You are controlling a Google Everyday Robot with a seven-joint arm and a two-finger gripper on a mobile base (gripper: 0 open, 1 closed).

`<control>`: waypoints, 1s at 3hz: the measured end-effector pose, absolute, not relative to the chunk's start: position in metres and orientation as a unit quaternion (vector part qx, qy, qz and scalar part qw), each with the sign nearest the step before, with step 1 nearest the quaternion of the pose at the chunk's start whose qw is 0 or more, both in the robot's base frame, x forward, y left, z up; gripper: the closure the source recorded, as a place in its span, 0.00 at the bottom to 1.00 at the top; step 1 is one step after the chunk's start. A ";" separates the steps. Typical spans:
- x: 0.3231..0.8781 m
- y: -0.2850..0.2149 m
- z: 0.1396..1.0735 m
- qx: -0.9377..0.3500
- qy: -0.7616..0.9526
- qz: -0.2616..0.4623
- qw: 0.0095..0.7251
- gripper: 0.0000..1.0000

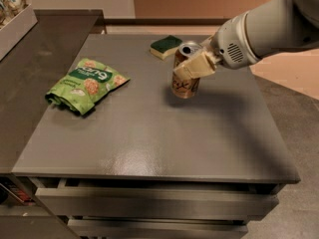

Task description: Move orange can near sponge

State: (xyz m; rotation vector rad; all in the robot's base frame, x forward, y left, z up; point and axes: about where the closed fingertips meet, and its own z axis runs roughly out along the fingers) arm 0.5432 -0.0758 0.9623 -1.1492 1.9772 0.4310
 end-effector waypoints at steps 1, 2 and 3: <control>0.577 -0.073 0.966 -0.434 0.788 0.155 0.409 1.00; 0.611 -0.069 0.962 -0.421 0.796 0.137 0.412 1.00; 0.641 -0.070 0.953 -0.410 0.808 0.121 0.406 1.00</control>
Offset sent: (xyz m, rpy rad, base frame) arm 0.1101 0.0076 -0.0076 -0.0432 -0.0393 -0.1557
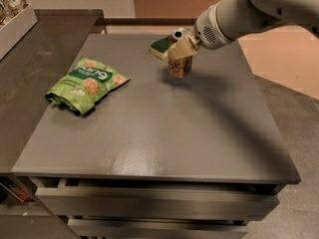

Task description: Move orange can near sponge

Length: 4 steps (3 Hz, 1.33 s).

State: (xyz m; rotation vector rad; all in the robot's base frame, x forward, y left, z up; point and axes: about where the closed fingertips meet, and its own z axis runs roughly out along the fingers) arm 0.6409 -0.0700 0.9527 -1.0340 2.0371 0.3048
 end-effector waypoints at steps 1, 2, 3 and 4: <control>0.670 -0.073 0.939 -0.399 0.820 0.109 0.396 1.00; 0.694 -0.077 0.931 -0.390 0.827 0.102 0.391 1.00; 0.714 -0.082 0.931 -0.378 0.834 0.102 0.390 1.00; 0.729 -0.084 0.934 -0.371 0.837 0.106 0.388 0.84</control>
Offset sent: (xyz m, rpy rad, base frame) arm 0.0849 -0.0173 -0.0275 -0.0432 0.0392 -0.1007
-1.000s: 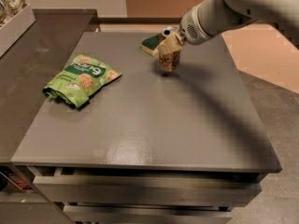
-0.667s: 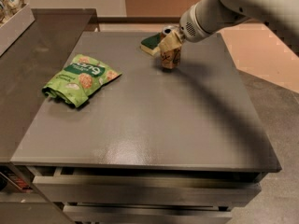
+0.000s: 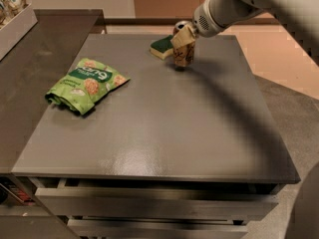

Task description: Move orange can near sponge

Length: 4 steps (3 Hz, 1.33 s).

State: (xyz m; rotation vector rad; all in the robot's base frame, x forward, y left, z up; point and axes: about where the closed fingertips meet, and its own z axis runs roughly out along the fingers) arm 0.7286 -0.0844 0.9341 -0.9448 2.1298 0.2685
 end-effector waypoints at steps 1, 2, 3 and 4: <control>0.739 -0.086 0.933 -0.364 0.841 0.110 0.385 0.61; 0.747 -0.084 0.930 -0.359 0.842 0.116 0.384 0.38; 0.752 -0.082 0.925 -0.358 0.843 0.121 0.383 0.14; 0.755 -0.078 0.920 -0.365 0.841 0.125 0.378 0.00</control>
Offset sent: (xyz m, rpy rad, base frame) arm 0.0279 -0.0029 -0.0041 0.0383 0.0225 -0.0281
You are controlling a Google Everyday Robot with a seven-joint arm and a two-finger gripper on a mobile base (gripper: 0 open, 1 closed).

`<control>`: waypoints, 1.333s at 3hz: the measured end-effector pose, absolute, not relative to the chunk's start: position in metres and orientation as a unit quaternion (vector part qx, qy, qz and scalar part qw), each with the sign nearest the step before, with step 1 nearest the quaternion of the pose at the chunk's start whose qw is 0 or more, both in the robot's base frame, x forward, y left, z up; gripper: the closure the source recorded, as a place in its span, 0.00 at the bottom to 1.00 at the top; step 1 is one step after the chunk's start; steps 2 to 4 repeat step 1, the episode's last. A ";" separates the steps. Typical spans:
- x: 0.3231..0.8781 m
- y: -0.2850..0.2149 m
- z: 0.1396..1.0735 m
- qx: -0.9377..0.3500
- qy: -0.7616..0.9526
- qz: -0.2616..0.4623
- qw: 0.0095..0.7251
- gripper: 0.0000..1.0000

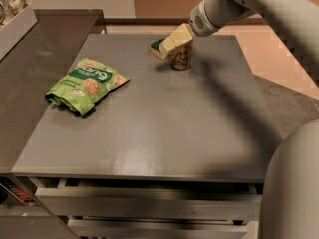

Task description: Move orange can near sponge

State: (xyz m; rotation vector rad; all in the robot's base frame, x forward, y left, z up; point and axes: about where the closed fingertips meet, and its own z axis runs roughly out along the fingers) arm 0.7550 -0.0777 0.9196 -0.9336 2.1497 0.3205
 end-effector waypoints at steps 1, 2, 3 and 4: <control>0.755 -0.078 0.920 -0.365 0.841 0.125 0.378 0.00; 0.755 -0.078 0.920 -0.365 0.841 0.125 0.378 0.00; 0.755 -0.078 0.920 -0.365 0.841 0.125 0.378 0.00; 0.755 -0.078 0.920 -0.365 0.841 0.125 0.378 0.00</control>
Offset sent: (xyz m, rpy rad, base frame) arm 0.0000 0.0000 0.0000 0.0000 0.0000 0.0000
